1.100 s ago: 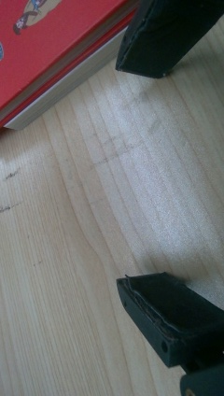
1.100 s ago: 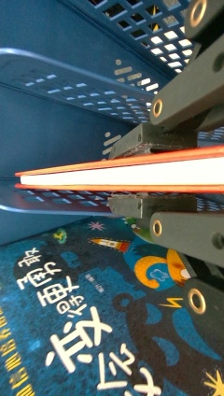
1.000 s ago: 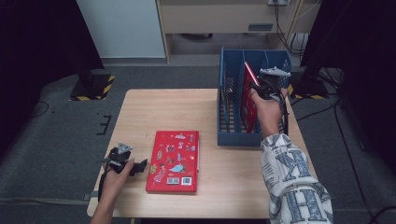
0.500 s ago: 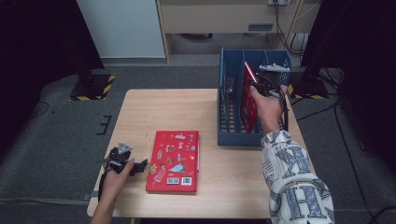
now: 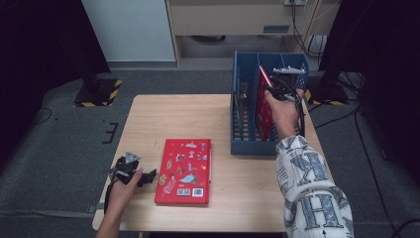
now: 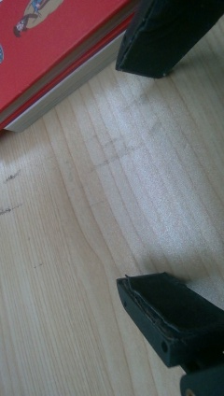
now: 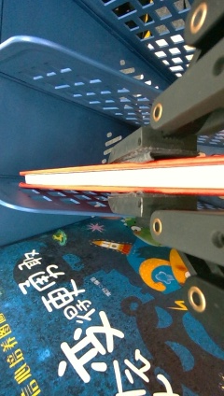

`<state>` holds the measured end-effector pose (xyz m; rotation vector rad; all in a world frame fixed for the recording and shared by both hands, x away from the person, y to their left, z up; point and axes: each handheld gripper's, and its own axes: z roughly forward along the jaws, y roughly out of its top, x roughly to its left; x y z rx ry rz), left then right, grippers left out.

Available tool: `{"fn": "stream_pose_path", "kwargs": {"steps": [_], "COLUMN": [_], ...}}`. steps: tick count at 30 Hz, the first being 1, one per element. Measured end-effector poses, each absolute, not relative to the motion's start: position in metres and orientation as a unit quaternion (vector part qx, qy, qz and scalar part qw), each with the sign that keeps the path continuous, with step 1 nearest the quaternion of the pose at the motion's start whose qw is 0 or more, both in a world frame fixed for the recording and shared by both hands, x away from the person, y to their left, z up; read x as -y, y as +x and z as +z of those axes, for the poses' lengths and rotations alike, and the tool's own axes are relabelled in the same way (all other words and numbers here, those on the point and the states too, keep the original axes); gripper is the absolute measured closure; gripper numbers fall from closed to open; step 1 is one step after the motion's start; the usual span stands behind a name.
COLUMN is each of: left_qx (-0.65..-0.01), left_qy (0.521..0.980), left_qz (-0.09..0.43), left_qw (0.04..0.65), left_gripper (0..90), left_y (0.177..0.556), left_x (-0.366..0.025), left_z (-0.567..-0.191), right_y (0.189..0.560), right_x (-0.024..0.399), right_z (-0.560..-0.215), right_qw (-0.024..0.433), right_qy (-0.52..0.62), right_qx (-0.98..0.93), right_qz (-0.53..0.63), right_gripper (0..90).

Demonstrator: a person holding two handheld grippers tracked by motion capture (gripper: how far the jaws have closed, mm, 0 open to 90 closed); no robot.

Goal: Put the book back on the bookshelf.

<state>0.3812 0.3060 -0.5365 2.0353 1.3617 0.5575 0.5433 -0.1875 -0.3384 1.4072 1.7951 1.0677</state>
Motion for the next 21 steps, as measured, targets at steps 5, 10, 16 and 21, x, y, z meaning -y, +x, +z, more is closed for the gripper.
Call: {"fn": "stream_pose_path", "kwargs": {"steps": [5,10,16,21], "left_qx": [-0.515,-0.514,-0.515,-0.515], "left_qy": [0.771,0.772,0.770,0.770], "left_qz": [0.211,0.211,0.210,0.210], "left_qw": [0.310,0.310,0.313,0.313], "left_gripper": [0.0,0.0,0.0,0.0], "left_y": [0.3812,0.3813,0.3812,0.3812], "left_x": [-0.3059,-0.3058,-0.3052,-0.3052], "left_z": [-0.5365,-0.5365,-0.5367,-0.5367], "right_y": [0.5426,0.5418,0.5448,0.5513], "right_x": [0.1868,0.1845,0.1812,0.1774], "right_z": [-0.3379,-0.3383,-0.3388,-0.3394], "right_qw": [0.314,0.324,0.340,0.344], "right_qy": [0.537,0.535,0.537,0.545], "right_qx": [-0.675,-0.673,-0.662,-0.654], "right_qz": [0.397,0.394,0.397,0.398], "right_gripper": [79.3,79.5,79.5,79.5]}}
